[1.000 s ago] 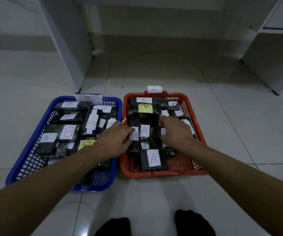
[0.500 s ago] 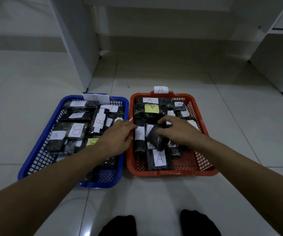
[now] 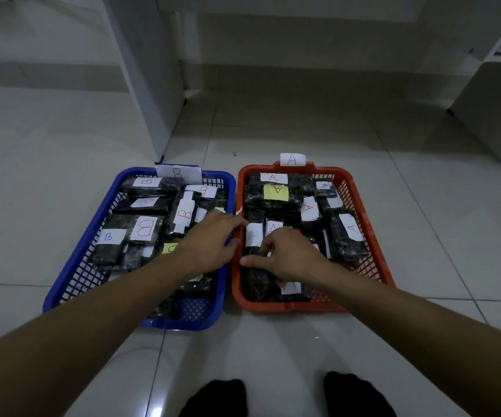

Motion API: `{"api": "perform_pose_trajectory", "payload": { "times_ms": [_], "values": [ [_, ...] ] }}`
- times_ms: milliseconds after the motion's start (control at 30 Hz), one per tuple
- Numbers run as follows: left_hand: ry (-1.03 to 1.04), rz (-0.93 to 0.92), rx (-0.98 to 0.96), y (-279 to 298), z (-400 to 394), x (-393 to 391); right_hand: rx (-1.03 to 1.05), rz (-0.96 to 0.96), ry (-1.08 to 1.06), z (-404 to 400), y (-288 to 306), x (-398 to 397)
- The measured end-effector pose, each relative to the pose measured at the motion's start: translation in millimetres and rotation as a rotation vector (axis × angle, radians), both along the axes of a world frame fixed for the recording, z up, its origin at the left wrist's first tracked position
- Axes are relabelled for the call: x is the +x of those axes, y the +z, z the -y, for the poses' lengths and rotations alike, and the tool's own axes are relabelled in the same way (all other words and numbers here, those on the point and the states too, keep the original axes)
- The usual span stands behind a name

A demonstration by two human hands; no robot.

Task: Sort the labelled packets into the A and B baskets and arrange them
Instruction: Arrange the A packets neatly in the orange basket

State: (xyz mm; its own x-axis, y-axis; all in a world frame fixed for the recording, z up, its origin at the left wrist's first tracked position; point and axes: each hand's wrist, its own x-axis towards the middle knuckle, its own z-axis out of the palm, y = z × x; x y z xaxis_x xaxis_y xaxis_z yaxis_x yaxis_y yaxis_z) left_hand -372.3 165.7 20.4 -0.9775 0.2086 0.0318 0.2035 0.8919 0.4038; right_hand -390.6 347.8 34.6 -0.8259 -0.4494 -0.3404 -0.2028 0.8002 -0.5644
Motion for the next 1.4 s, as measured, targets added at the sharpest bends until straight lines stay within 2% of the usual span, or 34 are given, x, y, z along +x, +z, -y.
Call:
{"api": "perform_pose_trajectory", "payload": {
  "times_ms": [100,167,200,267,333,400,467,600,700,867,1000,1067,1167,1267,1400],
  "values": [
    [-0.006,-0.003,0.0,-1,2,2,-0.145,0.35,-0.14,-3,6,1],
    [-0.01,-0.002,0.001,-2,2,2,-0.201,0.452,-0.218,-4,8,2],
    [-0.01,-0.002,0.002,-2,3,1,-0.223,0.423,-0.255,-3,8,4],
    [-0.009,0.001,0.007,-2,3,1,-0.214,0.246,-0.261,0,3,13],
    [-0.031,0.01,-0.004,-3,4,1,-0.121,-0.005,-0.154,5,-3,24],
    [-0.051,0.017,-0.02,-4,5,1,-0.031,-0.159,-0.066,9,-12,31],
    [-0.056,0.011,-0.023,-4,6,1,-0.02,-0.122,-0.088,8,-13,29],
    [-0.054,0.009,-0.037,-4,7,-1,-0.178,0.207,-0.207,5,-3,22],
    [-0.06,0.003,-0.035,-4,7,-1,-0.234,0.34,-0.203,2,-2,20],
    [-0.091,0.027,-0.091,-1,3,0,-0.097,0.106,-0.133,1,-19,19],
    [-0.123,0.026,-0.191,1,0,4,-0.082,0.101,-0.107,-8,-17,13],
    [-0.136,0.01,-0.273,1,-3,4,-0.067,0.024,-0.117,-18,-11,6],
    [-0.13,0.07,-0.389,1,-12,0,0.114,-0.114,-0.043,-34,-3,-1],
    [-0.136,0.177,-0.48,-1,-21,-4,0.311,-0.083,0.059,-41,-6,2],
    [-0.148,0.209,-0.52,4,-23,-9,0.2,0.0,0.021,-40,-17,11]
  ]
}}
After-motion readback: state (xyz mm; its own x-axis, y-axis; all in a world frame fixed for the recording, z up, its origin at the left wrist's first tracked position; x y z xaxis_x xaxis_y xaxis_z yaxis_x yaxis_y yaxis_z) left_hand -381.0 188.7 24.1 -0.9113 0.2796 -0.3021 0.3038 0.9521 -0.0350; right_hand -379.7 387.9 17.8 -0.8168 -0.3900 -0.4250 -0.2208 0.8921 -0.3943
